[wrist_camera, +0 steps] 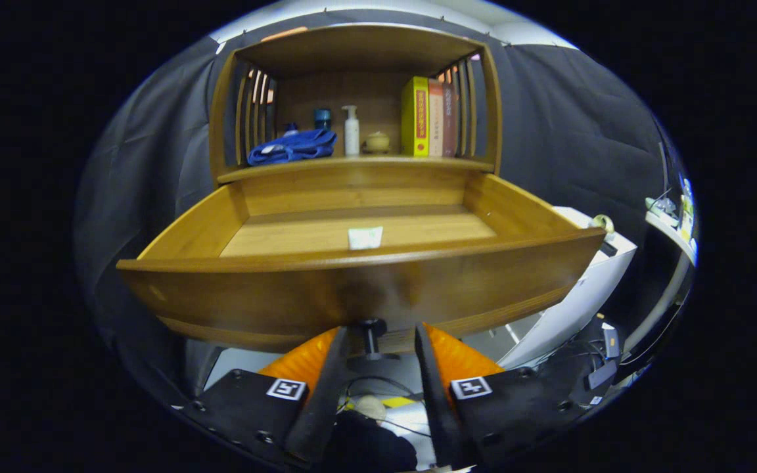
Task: Pull open the drawer, take out the items inside it, and place them on the countertop above the cabinet.
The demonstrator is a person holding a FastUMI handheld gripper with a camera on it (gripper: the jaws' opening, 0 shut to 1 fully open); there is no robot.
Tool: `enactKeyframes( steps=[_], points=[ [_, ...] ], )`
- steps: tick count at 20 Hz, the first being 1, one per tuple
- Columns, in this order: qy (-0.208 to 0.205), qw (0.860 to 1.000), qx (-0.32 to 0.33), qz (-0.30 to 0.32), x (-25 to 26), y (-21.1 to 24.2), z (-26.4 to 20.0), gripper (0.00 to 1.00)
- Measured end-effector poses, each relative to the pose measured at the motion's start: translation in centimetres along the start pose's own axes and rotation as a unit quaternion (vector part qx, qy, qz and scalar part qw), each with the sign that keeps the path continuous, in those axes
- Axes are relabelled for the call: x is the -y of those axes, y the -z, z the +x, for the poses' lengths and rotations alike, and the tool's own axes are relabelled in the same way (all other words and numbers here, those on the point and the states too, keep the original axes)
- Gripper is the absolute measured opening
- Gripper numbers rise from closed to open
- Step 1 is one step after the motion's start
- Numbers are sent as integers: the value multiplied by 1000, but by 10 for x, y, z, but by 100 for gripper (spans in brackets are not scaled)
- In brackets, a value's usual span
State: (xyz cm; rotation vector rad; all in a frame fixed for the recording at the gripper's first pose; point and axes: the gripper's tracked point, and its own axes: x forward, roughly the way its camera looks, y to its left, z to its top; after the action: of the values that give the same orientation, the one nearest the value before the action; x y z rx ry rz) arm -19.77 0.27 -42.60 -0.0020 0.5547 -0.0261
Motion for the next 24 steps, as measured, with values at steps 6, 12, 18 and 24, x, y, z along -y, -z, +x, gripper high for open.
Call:
enactKeyframes(
  steps=[6,12,18,24],
  points=[
    [-19,998,57,-5,-15,-54,-27,92],
    [-51,995,80,15,-29,-117,-26,98],
    [-74,996,41,6,-37,-169,25,98],
    [-84,994,-68,-18,-47,-160,94,98]
  ],
)
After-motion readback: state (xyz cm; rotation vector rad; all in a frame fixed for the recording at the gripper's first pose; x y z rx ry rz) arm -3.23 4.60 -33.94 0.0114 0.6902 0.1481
